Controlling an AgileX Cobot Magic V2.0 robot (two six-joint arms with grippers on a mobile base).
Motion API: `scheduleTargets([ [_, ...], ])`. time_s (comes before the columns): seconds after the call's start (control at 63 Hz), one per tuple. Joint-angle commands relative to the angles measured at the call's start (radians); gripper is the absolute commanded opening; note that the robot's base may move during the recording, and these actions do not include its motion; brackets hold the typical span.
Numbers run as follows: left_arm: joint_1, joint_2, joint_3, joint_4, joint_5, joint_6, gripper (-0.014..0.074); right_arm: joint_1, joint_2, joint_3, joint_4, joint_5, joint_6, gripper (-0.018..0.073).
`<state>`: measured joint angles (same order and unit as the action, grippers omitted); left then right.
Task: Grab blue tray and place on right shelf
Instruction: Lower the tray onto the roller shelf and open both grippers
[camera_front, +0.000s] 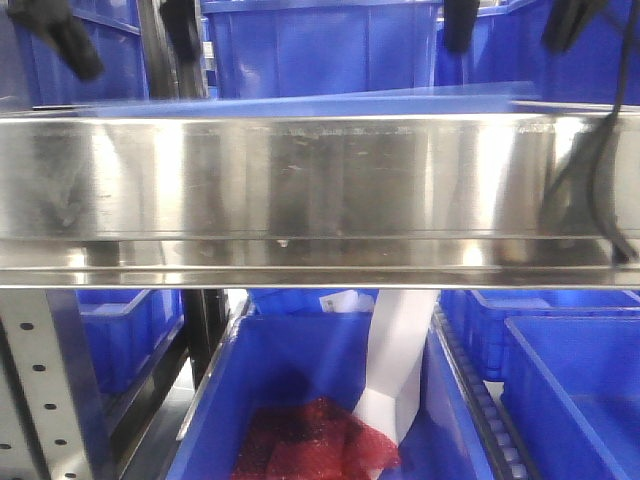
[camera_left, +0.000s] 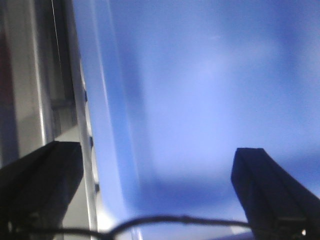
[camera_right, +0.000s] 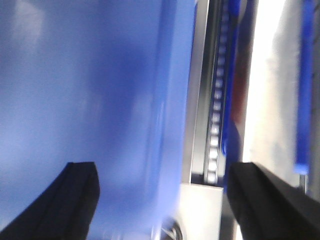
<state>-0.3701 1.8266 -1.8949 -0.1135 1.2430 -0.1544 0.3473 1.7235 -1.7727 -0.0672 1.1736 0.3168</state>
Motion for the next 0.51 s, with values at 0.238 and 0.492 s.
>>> scheduleTargets([
  [0.238,-0.153,-0.390,0.115,0.114,-0.104,0.011,0.0152,0.003,-0.375,0.150,-0.027,-0.101,-0.033,0.0097],
  [0.492,-0.189,-0.733,0.441,0.150,-0.291,0.009,-0.0041,0.003,-0.736,0.497,-0.027,-0.284,-0.109,0.0051],
])
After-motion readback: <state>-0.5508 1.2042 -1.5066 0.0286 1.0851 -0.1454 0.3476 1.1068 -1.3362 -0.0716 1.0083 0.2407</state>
